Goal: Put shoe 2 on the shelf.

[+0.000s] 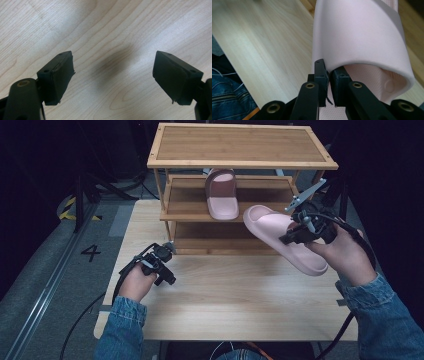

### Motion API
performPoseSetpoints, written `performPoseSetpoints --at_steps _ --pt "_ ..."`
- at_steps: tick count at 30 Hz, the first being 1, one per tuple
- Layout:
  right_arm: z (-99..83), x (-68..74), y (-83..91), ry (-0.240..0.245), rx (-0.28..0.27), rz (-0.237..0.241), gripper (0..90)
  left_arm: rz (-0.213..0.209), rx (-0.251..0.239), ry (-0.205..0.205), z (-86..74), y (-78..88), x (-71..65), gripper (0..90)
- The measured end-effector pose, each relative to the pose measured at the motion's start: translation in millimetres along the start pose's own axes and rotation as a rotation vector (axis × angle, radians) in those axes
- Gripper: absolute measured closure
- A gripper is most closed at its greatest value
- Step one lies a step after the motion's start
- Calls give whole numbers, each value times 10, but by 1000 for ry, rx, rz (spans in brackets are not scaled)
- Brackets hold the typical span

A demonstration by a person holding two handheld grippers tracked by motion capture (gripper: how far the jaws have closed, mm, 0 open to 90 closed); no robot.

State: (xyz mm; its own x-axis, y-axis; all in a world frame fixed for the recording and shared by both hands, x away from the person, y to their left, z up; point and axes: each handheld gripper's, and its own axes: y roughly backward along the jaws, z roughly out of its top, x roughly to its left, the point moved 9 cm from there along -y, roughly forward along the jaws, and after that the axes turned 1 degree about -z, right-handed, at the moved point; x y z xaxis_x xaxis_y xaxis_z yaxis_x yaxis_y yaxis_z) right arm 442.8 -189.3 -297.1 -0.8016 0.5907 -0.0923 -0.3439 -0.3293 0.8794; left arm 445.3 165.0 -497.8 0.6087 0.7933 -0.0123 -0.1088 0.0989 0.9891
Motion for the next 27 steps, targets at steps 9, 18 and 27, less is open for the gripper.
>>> performPoseSetpoints --at_steps 9,18,27 --pt "157 -237 -60 -20 19 -49 844 3 0 10 6 -22 9 176" --pt "360 -502 -142 -30 10 -158 844 6 9 16 -15 -33 45 175" --pt "497 -661 -345 -29 14 -203 845 7 13 25 -34 -34 64 175"
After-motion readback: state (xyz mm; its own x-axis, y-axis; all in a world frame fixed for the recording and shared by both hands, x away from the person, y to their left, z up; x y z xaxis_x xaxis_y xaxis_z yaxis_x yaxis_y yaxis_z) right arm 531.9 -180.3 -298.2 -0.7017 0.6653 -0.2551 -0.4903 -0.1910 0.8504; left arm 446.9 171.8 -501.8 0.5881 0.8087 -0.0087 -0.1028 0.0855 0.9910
